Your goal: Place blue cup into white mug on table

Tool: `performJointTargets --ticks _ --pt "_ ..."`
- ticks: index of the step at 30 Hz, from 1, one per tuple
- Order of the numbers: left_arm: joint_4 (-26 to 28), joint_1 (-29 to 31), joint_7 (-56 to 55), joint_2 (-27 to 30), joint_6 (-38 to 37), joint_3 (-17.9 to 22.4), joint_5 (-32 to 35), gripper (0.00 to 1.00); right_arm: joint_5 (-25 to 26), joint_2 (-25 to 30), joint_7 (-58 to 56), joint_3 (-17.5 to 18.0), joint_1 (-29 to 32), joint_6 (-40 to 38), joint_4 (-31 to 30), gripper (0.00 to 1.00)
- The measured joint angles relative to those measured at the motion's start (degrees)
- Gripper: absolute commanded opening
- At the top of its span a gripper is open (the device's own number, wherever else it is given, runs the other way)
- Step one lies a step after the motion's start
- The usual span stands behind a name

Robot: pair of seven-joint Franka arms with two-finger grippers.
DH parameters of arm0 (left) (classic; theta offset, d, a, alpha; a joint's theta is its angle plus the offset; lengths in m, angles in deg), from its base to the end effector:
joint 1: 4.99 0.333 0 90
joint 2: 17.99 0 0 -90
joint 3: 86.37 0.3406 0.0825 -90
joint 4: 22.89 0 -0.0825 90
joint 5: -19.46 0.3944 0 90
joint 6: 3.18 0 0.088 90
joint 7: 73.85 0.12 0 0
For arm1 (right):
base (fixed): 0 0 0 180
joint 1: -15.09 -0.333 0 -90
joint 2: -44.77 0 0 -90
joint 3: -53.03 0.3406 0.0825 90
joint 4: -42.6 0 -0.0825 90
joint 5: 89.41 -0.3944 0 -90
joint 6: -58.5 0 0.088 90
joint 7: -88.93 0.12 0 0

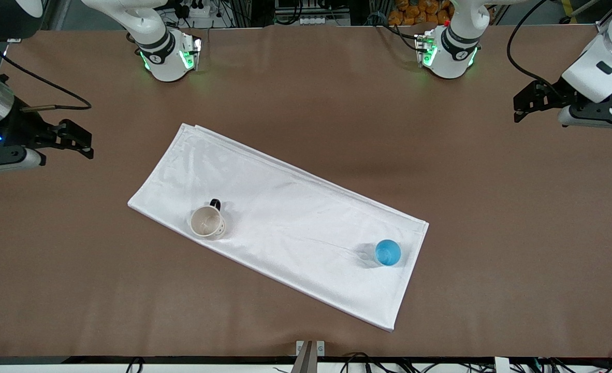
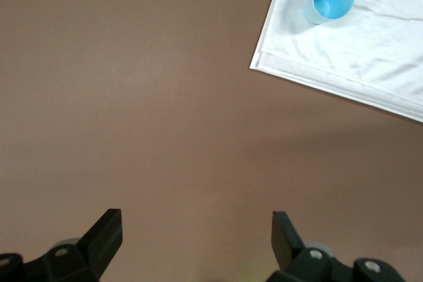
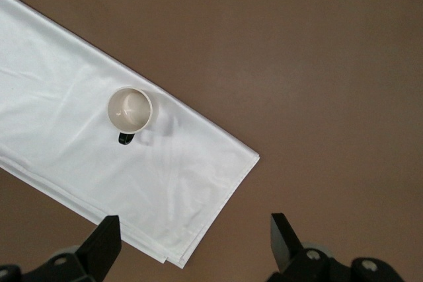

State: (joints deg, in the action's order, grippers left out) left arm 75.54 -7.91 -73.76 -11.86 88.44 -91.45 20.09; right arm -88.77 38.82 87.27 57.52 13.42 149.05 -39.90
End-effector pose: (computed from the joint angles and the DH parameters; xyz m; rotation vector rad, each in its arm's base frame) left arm 0.5244 -0.0749 0.6258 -3.1126 0.2198 0.0169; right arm 0.5986 0.0605 0.6398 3.1322 0.2130 0.0582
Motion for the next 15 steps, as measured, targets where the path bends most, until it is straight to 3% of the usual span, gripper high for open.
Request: performJointTargets --ticks 7,15 --pt "-1.2 -0.2 0.0 -4.5 0.4 -0.3 0.0 1.00 0.0 0.0 0.0 0.2 0.0 0.0 0.8 1.00" --pt "-8.7 -1.5 -5.5 -15.8 2.5 -0.7 0.0 1.00 0.0 -0.2 0.0 0.2 0.0 -0.1 0.8 1.00"
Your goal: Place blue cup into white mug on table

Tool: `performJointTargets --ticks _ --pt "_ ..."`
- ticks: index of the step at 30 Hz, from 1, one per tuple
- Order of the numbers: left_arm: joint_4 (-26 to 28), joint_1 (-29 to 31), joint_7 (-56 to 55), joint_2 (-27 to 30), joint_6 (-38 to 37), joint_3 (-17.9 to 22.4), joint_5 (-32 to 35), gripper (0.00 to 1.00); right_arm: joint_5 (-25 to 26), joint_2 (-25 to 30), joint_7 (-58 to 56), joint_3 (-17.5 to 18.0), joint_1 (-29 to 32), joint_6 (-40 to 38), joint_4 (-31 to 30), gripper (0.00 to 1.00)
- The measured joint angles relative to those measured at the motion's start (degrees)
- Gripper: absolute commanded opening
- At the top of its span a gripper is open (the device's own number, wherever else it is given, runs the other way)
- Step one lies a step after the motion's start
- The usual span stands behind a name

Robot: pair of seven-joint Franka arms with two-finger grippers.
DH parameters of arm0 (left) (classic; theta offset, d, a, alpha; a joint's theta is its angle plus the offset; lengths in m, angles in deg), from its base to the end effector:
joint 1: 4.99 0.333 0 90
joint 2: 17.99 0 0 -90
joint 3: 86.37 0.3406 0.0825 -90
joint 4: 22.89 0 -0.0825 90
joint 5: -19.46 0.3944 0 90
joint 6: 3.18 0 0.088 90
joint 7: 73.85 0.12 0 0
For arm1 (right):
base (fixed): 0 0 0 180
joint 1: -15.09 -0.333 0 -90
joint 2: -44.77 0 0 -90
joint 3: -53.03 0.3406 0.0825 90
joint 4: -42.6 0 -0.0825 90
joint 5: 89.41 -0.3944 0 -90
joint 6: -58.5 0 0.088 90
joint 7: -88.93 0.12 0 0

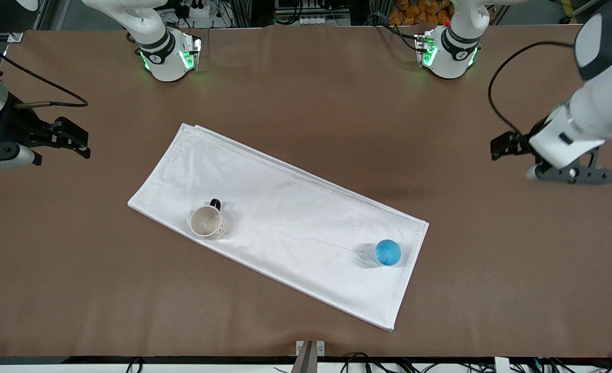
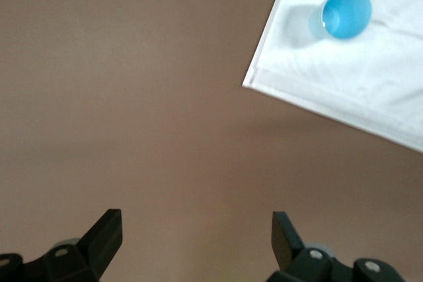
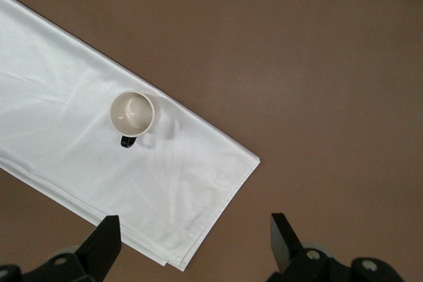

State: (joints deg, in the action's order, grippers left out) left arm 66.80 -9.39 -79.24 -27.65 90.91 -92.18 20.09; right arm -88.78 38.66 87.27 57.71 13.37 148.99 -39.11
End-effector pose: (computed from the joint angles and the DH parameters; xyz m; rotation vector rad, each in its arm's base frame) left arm 0.6087 -0.1038 0.5452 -3.1293 0.1327 0.1425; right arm 0.5994 0.0629 0.6448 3.1327 0.2194 0.0738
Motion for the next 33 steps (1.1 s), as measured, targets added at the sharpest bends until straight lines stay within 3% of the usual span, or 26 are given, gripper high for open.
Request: performJointTargets --ticks 11,24,33 --pt "-3.7 -4.4 -12.5 -13.1 16.3 -0.3 0.0 1.00 -0.2 -0.1 0.0 0.0 0.0 1.6 0.3 1.00" --pt "-4.1 -8.4 -25.1 -25.0 35.9 -0.4 0.0 1.00 -4.5 -0.1 0.0 0.2 -0.3 2.7 1.3 1.00" --pt "-4.3 -9.6 -28.6 -29.3 42.0 -0.4 0.0 1.00 -6.7 -0.1 0.0 0.3 -0.5 2.7 1.5 1.00"
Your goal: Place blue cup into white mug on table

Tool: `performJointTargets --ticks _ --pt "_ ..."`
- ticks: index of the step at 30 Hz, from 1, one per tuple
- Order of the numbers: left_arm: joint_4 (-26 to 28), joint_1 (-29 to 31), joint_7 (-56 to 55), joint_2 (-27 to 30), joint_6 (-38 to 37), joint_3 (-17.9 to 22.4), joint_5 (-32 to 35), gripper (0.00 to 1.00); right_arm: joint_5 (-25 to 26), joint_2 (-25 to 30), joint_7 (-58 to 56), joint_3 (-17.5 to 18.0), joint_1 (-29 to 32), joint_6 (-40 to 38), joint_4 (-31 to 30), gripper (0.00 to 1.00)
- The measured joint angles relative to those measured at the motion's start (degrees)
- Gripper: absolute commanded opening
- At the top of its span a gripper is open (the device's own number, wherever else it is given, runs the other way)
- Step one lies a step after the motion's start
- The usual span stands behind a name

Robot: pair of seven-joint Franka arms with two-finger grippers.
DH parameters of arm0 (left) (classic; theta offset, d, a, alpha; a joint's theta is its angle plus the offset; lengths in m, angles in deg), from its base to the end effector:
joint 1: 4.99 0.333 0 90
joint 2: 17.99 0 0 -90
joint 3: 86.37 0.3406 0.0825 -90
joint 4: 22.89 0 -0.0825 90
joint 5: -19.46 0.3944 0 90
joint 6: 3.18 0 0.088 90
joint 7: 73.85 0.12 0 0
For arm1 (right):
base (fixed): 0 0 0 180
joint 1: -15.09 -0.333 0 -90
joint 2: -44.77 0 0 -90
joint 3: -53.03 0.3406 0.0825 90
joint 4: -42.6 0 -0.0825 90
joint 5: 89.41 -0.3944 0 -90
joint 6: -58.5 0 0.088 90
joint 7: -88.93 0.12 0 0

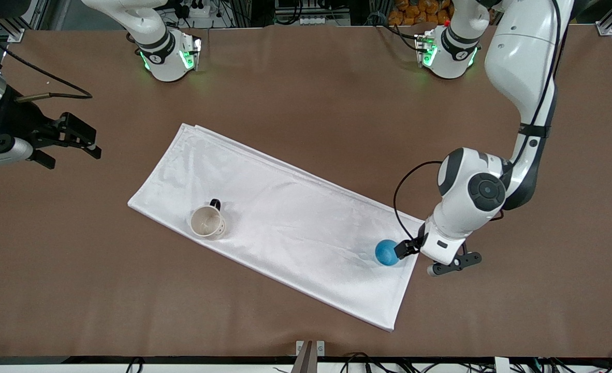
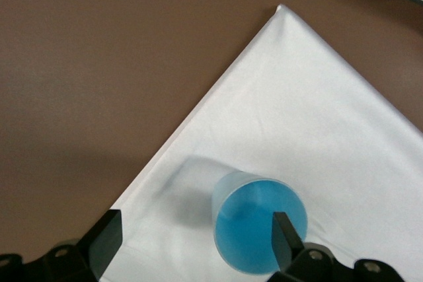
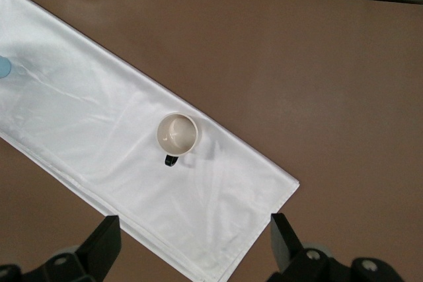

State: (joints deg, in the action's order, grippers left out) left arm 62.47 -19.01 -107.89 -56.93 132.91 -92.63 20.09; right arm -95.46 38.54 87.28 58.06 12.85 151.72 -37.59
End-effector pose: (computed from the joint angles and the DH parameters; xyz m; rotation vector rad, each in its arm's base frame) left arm 0.7195 -0.2488 0.2948 2.9593 0.3935 0.2402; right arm 0.6029 0.0856 0.6619 -3.0069 -0.2334 -0.1712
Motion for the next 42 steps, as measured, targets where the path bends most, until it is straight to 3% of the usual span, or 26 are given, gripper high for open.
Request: performJointTargets --ticks 14,15,18,19,26,34,42 --pt "0.0 -2.1 -0.4 -4.3 0.2 0.0 0.0 1.00 0.4 -0.7 0.0 -0.2 -0.3 3.0 -2.6 1.00" --pt "0.0 -2.1 -0.4 -4.7 0.2 0.0 0.0 0.83 0.5 -0.8 0.0 -0.2 -0.3 3.0 -3.2 1.00" --pt "0.0 -2.1 -0.4 -5.7 0.3 0.0 0.0 0.05 1.1 -1.3 0.0 -0.2 -0.4 3.1 -5.2 1.00" --pt "-0.1 -2.1 -0.5 -6.0 0.4 0.0 0.0 0.00 1.4 -1.6 0.0 -0.2 -0.6 3.1 -5.8 1.00" --pt "-0.1 -1.8 -0.5 -6.4 0.6 0.5 0.0 0.00 2.3 -5.1 0.8 -0.1 -3.7 5.4 -10.9 1.00" --pt "-0.7 0.6 1.9 -6.4 0.3 0.9 0.0 0.00 3.2 -8.5 11.5 0.6 -9.5 17.8 -22.1 1.00" --pt "-1.6 2.0 3.9 -5.0 -4.5 1.0 0.0 0.00 3.6 -11.6 17.7 2.6 -11.1 28.9 -31.1 1.00"
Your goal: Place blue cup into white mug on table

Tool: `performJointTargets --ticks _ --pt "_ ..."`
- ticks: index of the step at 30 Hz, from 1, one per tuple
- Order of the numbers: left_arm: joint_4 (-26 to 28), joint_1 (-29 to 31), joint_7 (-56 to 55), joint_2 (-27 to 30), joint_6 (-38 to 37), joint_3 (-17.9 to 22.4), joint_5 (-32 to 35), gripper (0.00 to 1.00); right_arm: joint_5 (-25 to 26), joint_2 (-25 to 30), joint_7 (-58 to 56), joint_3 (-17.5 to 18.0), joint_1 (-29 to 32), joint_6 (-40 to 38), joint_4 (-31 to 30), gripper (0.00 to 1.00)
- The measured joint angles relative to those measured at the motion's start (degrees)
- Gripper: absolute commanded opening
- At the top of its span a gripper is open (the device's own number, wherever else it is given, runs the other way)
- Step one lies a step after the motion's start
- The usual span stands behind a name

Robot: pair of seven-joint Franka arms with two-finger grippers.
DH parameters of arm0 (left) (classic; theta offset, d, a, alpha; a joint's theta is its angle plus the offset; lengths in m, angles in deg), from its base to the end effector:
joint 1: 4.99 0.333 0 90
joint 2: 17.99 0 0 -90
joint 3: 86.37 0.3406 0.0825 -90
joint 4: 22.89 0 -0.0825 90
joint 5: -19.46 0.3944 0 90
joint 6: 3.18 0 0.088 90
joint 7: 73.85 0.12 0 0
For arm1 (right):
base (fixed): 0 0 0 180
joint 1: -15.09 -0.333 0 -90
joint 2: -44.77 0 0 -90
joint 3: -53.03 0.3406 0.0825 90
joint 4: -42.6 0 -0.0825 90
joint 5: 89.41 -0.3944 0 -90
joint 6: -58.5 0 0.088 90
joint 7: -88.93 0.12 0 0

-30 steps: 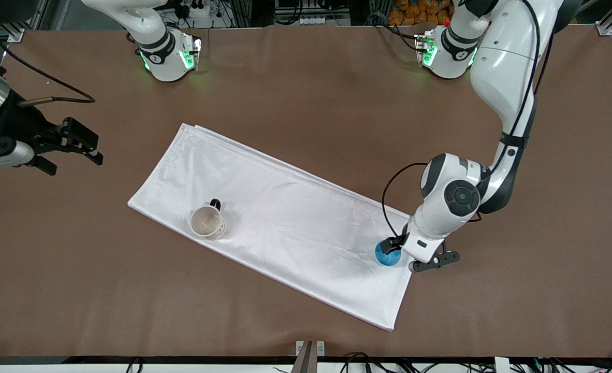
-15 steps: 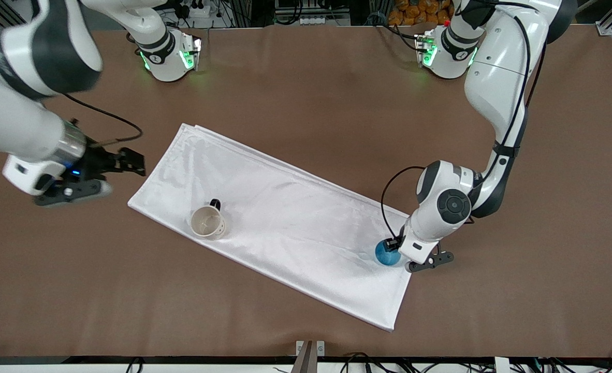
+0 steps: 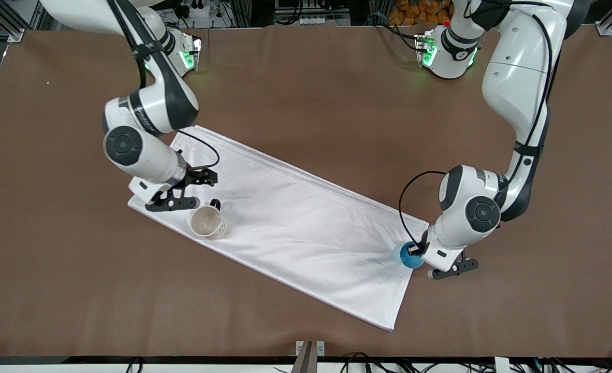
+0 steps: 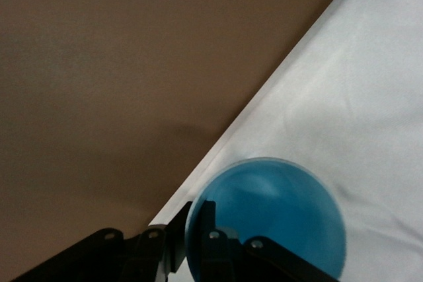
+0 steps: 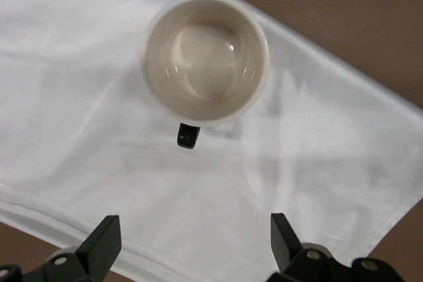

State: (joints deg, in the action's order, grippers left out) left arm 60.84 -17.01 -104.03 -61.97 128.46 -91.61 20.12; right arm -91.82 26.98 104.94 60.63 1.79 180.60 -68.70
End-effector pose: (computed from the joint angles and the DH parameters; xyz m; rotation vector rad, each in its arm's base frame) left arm 0.7245 -0.2112 0.2329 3.0398 0.3757 0.0674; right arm 0.5736 0.2180 0.3193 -3.0998 -0.0884 0.2132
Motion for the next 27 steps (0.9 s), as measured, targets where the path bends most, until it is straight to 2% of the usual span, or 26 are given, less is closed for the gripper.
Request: performJointTargets --ticks 9,27 --pt "2.0 0.8 1.1 6.5 -6.4 1.4 0.7 0.00 1.0 -2.1 5.3 0.2 0.0 7.6 -5.4 1.00" --pt "21.4 1.4 1.2 23.9 -6.7 1.5 7.7 0.00 2.2 -5.6 13.2 0.1 0.2 12.3 -4.4 0.91"
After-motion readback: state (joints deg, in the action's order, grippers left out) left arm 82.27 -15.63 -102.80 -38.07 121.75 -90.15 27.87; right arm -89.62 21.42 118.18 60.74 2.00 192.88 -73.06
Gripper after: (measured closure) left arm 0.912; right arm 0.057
